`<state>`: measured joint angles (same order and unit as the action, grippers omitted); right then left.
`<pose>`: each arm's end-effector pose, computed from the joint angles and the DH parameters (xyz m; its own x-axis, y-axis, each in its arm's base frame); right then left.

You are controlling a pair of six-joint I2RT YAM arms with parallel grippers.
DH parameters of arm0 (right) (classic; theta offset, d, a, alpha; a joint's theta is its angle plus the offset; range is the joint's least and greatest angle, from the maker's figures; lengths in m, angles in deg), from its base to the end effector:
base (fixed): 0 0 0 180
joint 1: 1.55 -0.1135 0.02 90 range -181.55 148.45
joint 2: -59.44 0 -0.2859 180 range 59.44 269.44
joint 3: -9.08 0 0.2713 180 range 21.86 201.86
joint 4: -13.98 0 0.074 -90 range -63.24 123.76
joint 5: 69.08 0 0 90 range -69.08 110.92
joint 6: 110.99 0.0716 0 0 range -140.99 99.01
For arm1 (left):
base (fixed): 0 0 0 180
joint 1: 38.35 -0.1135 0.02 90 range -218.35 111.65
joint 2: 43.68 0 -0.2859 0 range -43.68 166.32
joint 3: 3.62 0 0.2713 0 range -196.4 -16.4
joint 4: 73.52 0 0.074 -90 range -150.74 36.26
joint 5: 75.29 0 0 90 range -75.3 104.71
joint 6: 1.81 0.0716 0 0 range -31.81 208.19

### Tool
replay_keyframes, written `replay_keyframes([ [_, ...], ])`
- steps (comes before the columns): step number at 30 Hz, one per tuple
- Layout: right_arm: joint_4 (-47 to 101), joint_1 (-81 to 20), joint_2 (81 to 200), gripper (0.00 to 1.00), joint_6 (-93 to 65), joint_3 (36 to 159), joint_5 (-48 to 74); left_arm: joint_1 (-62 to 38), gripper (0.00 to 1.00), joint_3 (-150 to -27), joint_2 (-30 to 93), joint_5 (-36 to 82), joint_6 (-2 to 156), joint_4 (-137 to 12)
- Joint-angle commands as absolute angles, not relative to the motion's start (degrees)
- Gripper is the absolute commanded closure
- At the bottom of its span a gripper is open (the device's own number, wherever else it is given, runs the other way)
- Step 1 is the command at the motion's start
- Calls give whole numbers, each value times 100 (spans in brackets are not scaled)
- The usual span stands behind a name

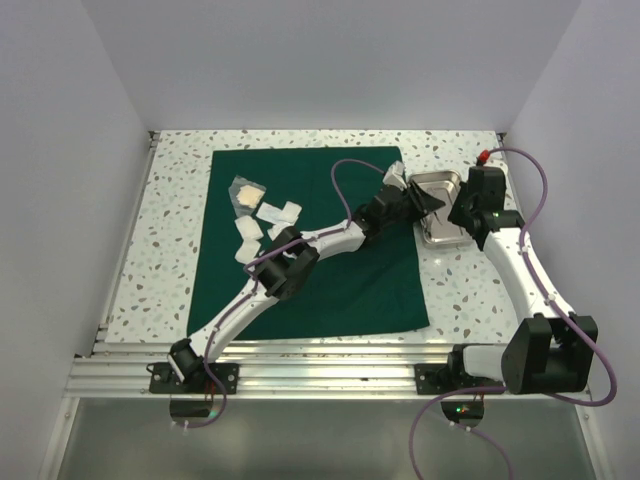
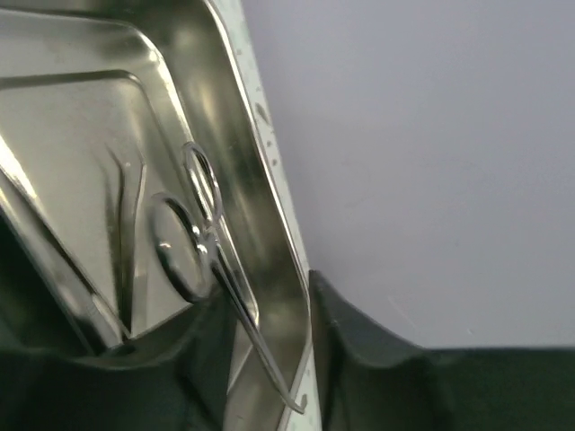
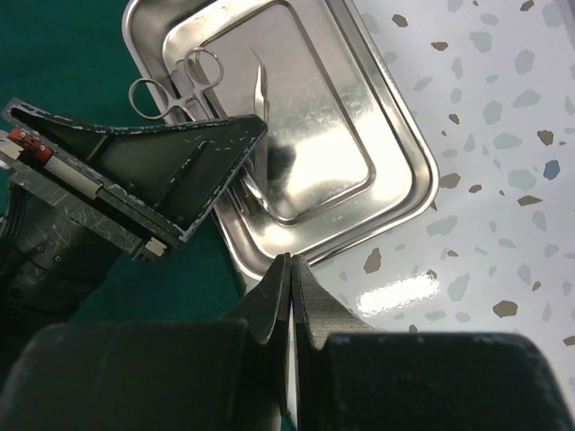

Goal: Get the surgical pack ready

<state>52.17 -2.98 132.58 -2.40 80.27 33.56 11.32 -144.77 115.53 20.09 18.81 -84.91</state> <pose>0.3185 -0.0077 0.2851 -0.5653 0.2971 -0.7696 0.3409 0.9337 0.1100 0.4411 -0.5300 0.1140 -0.7932 -0.5054 -0.3396 0.2182 0.2848 -0.9334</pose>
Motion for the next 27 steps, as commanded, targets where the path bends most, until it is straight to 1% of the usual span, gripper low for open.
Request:
replay_keyframes([
  [1, 5022, -260, 13230, 100, -227, 8022, 3507, 1157, 54, -14542, 11435, 1918, 1955, -8386],
  [6, 5049, -260, 13177, 100, -210, 8057, 3524, 1166, 52, -14139, 11207, 2015, 1806, -8596],
  [9, 5058, -260, 13169, 100, -192, 8083, 3498, 1192, 50, -13989, 10961, 1928, 1919, -8483],
  [10, 5066, -251, 13160, 100, -183, 8083, 3498, 1209, 27, -13988, 10908, 1832, 2007, -8413],
  [11, 5075, -251, 13160, 100, -183, 8092, 3489, 1227, 0, -14014, 10803, 1779, 2173, -8203],
  [19, 5093, -251, 13046, 99, -122, 8119, 3489, 1245, 0, -14032, 10494, 1515, 2193, -7332],
  [24, 5137, -260, 12949, 99, -16, 8145, 3674, 1236, 0, -13980, 10380, 1541, 2122, -7173],
  [27, 5084, -251, 12817, 98, 71, 8119, 3779, 1236, 0, -13445, 10012, 1489, 2113, -7601],
])
